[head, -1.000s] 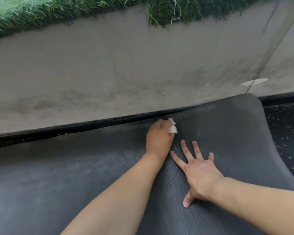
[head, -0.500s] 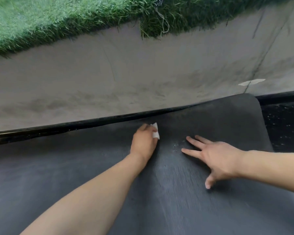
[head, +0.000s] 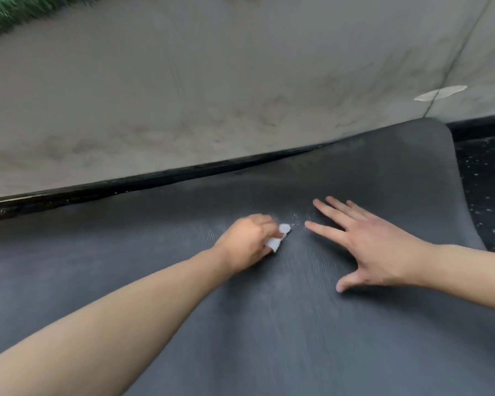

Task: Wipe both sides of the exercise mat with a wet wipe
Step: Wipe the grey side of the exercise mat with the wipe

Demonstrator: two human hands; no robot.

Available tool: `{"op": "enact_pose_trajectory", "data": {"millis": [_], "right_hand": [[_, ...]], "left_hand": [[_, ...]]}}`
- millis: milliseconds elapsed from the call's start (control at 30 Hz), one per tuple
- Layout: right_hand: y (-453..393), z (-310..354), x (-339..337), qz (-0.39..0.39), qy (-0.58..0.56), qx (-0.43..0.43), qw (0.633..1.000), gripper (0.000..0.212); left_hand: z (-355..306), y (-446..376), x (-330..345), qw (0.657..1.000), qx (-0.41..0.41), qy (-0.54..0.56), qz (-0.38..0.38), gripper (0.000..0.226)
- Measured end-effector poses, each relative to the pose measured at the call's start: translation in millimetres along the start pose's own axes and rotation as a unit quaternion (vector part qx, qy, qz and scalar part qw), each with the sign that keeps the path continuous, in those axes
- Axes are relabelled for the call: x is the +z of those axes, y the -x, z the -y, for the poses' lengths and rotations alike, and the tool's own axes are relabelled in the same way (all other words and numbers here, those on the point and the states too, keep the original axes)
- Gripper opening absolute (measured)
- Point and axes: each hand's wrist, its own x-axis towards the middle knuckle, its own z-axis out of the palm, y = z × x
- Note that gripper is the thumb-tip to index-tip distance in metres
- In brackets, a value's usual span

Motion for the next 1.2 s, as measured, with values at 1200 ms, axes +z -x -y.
{"op": "enact_pose_trajectory", "data": {"millis": [1200], "right_hand": [[68, 85, 57, 0.12, 0.072, -0.041, 0.989, 0.155]], "left_hand": [[-123, 114, 70, 0.995, 0.019, 0.074, -0.071, 0.018]]}}
